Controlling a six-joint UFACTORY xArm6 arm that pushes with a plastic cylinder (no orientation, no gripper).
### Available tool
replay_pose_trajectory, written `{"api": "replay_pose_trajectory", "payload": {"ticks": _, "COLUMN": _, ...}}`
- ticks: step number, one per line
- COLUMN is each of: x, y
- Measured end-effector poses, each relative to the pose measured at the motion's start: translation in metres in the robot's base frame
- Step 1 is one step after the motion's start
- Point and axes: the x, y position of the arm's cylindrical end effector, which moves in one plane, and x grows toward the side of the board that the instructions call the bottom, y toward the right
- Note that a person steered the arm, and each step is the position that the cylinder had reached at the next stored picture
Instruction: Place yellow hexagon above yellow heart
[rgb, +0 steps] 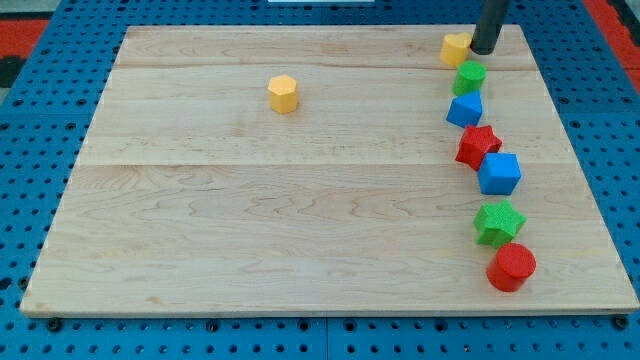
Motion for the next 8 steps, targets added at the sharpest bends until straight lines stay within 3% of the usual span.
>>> {"api": "replay_pose_trajectory", "payload": {"ticks": 1, "x": 0.0, "y": 0.041}}
{"api": "replay_pose_trajectory", "payload": {"ticks": 3, "x": -0.053, "y": -0.009}}
{"api": "replay_pose_trajectory", "payload": {"ticks": 4, "x": -0.053, "y": -0.065}}
{"api": "replay_pose_trajectory", "payload": {"ticks": 5, "x": -0.044, "y": -0.175}}
{"api": "replay_pose_trajectory", "payload": {"ticks": 7, "x": 0.075, "y": -0.307}}
{"api": "replay_pose_trajectory", "payload": {"ticks": 8, "x": 0.119, "y": -0.314}}
